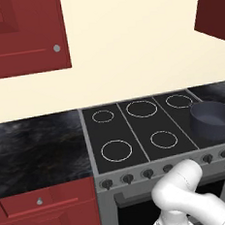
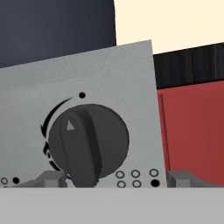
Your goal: Turn on the front right burner of the stove.
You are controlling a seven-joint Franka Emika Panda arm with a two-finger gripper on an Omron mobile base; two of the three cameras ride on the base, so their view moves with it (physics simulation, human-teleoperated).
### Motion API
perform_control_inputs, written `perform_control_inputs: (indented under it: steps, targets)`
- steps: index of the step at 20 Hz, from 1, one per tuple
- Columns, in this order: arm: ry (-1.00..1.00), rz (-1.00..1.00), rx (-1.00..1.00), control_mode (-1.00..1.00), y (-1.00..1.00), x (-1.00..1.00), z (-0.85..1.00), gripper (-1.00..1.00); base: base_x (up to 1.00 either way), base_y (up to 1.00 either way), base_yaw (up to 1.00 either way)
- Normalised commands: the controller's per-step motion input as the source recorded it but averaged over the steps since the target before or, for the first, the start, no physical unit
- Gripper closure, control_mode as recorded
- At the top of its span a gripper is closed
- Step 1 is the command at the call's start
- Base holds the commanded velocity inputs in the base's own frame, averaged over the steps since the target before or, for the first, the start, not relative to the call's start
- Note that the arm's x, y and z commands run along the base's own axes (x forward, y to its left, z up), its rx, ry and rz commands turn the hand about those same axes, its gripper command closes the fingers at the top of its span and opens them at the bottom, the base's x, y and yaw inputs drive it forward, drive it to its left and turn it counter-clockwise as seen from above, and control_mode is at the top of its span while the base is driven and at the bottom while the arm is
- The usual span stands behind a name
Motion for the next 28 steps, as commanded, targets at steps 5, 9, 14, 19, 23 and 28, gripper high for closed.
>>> perform_control_inputs:
  steps: [5, 9, 14, 19, 23, 28]
  targets:
    - [-0.06, 0.00, 0.00, -1.00, 0.06, 0.00, 0.89, 1.00, 0.00, 0.00, 0.00]
    - [-0.05, 0.00, 0.00, -1.00, 0.00, -0.02, 1.00, 1.00, 0.00, 0.00, 0.00]
    - [0.04, 0.00, -0.02, -1.00, 0.00, 0.00, 0.39, 1.00, 0.00, 0.00, 0.00]
    - [-0.12, 0.00, -0.06, -1.00, 0.04, -0.15, 0.34, 1.00, 0.00, 0.00, 0.00]
    - [-0.11, 0.00, -0.41, -1.00, 0.01, -0.06, 0.97, 1.00, 0.00, 0.00, 0.00]
    - [-0.01, 0.00, -0.69, -1.00, 0.15, 0.00, 0.64, 1.00, 0.00, 0.00, 0.00]
